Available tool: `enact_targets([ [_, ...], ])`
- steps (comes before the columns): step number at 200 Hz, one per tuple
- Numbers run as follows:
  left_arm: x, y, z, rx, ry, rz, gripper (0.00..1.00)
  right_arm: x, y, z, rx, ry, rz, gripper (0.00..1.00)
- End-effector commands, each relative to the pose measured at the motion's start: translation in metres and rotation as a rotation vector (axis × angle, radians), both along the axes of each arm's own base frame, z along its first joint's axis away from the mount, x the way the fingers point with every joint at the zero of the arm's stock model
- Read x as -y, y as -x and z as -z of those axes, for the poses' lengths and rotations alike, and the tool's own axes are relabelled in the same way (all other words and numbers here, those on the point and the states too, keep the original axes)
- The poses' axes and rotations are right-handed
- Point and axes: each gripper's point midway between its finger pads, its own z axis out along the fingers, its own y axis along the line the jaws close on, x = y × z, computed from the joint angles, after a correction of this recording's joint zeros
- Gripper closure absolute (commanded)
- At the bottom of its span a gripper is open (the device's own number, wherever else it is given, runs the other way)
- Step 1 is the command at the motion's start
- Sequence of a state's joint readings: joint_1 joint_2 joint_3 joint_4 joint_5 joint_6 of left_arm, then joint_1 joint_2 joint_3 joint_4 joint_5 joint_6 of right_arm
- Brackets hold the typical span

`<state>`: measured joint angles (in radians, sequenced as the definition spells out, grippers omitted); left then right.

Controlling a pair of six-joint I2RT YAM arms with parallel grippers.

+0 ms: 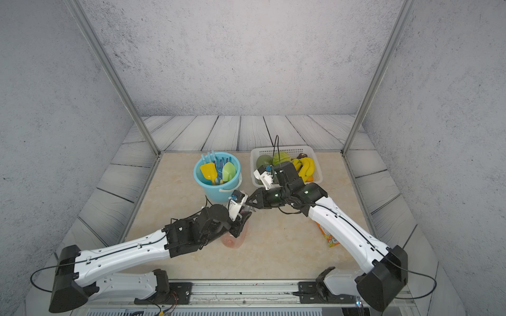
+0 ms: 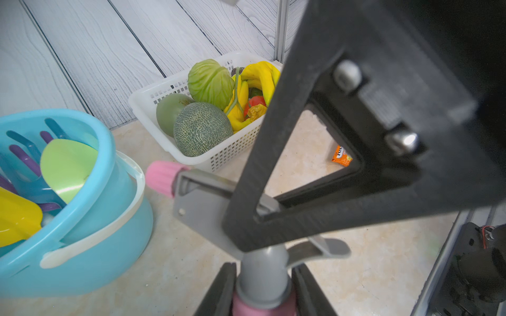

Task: Organize the gardening tools
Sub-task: Adjust the gardening tool at the center of the board.

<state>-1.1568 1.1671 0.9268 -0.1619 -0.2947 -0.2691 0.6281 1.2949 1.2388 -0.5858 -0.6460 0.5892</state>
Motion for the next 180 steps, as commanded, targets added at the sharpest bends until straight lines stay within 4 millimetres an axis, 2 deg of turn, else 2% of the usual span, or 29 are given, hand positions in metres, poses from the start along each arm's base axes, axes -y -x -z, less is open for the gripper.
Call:
enact_targets([
  [1, 0.003, -0.003, -0.012, 0.04, 0.017, -0.008, 1.0, -0.007, 0.0, -0.012, 0.005, -0.041, -0.018, 0.97],
  [7, 0.002, -0.003, -0.012, 0.042, 0.015, -0.011, 0.99, -0.008, -0.001, -0.012, 0.01, -0.041, -0.019, 1.0],
  [22, -0.001, -0.004, -0.01, 0.043, 0.009, -0.024, 0.87, -0.006, -0.003, -0.011, 0.02, -0.026, -0.011, 1.0],
  [45, -0.01, -0.008, -0.006, 0.045, 0.003, -0.071, 0.56, -0.001, -0.008, -0.008, 0.048, 0.006, 0.021, 1.0],
  [68, -0.026, -0.007, 0.0, 0.037, -0.017, -0.114, 0.36, 0.007, -0.018, -0.004, 0.096, 0.065, 0.068, 1.0],
  [93, -0.05, -0.003, 0.007, 0.011, -0.012, -0.167, 0.3, 0.018, -0.031, 0.009, 0.136, 0.162, 0.118, 1.0],
  [119, -0.082, 0.003, 0.015, -0.011, 0.006, -0.241, 0.29, 0.028, -0.048, 0.023, 0.181, 0.258, 0.174, 1.0],
  [129, -0.097, 0.004, 0.018, -0.023, 0.009, -0.283, 0.23, 0.032, -0.056, 0.028, 0.198, 0.296, 0.202, 1.0],
  [153, -0.128, 0.01, 0.027, -0.064, 0.001, -0.371, 0.22, 0.038, -0.075, 0.032, 0.258, 0.359, 0.252, 1.0],
  [180, -0.156, 0.015, 0.036, -0.112, 0.01, -0.463, 0.22, 0.04, -0.098, 0.035, 0.319, 0.398, 0.31, 1.0],
])
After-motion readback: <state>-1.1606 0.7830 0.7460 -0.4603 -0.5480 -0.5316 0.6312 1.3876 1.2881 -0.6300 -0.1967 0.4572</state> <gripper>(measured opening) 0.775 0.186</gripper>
